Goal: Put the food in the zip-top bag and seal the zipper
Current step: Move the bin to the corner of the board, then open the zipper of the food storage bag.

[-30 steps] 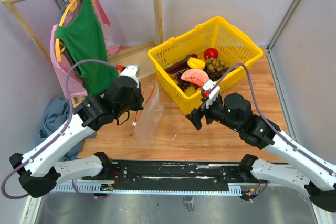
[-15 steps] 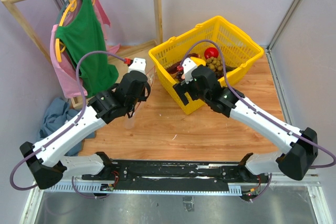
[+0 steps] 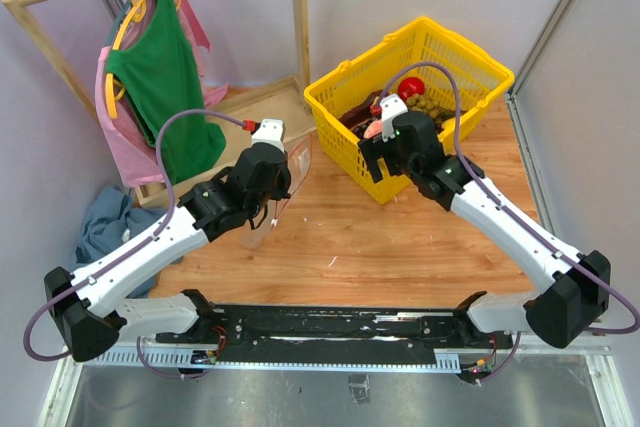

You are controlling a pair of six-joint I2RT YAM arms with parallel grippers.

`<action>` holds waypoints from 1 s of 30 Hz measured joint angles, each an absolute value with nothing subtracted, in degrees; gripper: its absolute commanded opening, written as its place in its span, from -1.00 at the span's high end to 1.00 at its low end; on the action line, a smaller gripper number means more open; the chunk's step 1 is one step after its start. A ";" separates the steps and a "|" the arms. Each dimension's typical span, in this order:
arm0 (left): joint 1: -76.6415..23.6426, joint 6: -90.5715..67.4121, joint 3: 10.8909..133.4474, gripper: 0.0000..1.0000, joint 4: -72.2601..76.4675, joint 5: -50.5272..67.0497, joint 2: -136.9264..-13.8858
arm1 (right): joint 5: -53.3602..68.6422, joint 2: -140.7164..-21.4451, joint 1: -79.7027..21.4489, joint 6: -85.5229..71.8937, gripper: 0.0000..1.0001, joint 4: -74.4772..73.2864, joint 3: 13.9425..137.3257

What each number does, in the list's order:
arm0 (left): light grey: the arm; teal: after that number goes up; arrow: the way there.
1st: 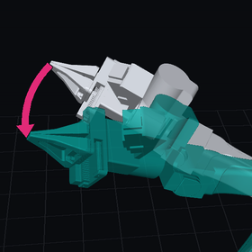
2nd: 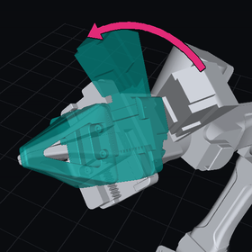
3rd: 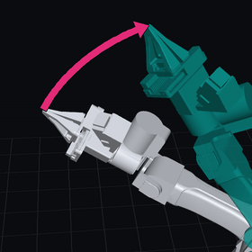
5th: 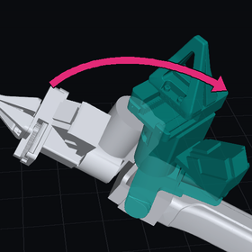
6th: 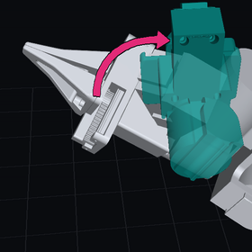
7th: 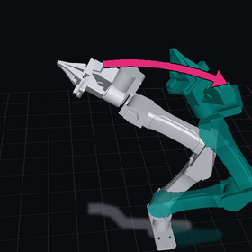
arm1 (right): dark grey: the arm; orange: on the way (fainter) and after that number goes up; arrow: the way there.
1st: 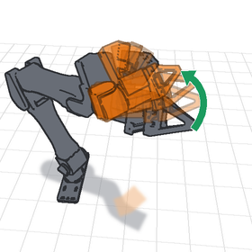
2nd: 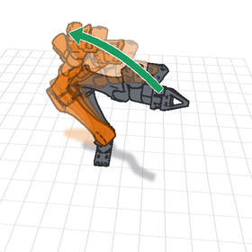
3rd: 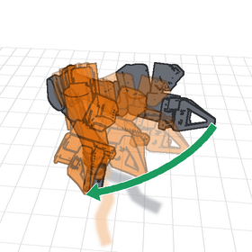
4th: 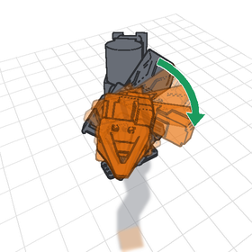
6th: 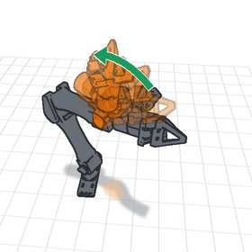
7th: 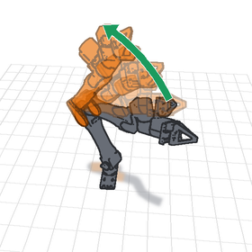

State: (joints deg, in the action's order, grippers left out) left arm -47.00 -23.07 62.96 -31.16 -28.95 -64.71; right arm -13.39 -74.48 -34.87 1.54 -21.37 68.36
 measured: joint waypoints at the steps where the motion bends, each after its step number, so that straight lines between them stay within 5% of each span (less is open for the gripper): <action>1: -47.00 -23.64 62.85 0.99 -30.85 -28.60 -64.66 | -12.99 -74.08 -34.83 1.17 -0.97 -21.54 68.36; 14: -47.00 -28.67 61.17 0.99 -28.67 -24.53 -62.72 | -1.76 -62.26 -39.44 -11.20 -0.99 -24.10 68.10; 30: -47.00 -29.02 61.17 0.99 -29.06 -23.27 -61.89 | -7.84 -79.50 -50.33 -21.85 -0.93 -17.76 76.47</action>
